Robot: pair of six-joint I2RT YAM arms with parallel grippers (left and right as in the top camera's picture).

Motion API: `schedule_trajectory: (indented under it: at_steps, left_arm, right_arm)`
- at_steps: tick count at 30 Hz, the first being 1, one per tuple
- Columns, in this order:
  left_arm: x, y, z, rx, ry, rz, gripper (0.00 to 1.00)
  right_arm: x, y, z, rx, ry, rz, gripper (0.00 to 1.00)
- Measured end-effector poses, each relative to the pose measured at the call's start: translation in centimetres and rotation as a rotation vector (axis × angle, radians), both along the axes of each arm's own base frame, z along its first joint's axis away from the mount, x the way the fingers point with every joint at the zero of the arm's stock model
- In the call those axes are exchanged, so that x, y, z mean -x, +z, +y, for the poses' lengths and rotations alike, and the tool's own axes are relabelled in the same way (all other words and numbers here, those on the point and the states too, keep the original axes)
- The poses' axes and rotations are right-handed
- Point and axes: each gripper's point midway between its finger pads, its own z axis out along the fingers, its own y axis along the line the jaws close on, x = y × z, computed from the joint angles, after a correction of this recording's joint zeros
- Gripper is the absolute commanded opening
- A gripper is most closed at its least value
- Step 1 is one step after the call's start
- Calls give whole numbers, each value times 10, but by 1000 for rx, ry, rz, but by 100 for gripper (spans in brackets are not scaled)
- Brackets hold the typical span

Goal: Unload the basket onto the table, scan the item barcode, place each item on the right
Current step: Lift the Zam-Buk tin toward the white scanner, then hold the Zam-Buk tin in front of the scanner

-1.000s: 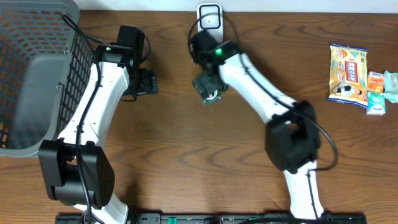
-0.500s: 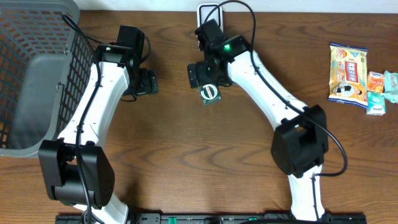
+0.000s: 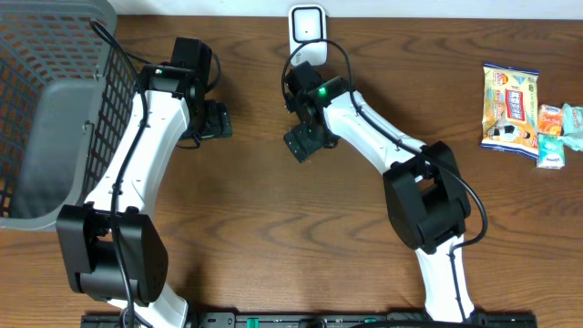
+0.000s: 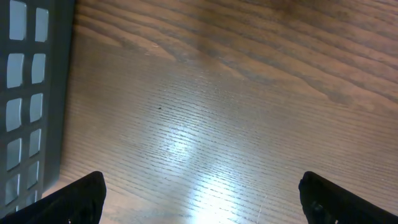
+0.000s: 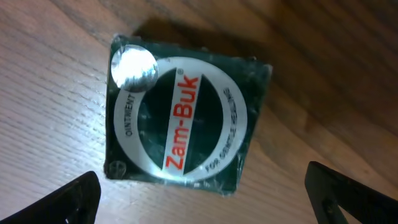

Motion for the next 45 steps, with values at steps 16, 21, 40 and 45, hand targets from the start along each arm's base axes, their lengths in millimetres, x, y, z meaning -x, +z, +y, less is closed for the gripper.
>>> schedule_trajectory:
  at_steps: [16, 21, 40, 45]
  left_arm:
    - [0, 0, 0, 0, 0, 0, 98]
    - [0, 0, 0, 0, 0, 0, 98]
    - [0, 0, 0, 0, 0, 0, 98]
    - [0, 0, 0, 0, 0, 0, 98]
  right_arm:
    - [-18, 4, 23, -141, -86, -45, 99]
    - [-17, 4, 24, -150, -116, -42, 99]
    - [-17, 5, 27, -156, -120, -45, 99]
    - [-17, 5, 27, -155, -121, -44, 99]
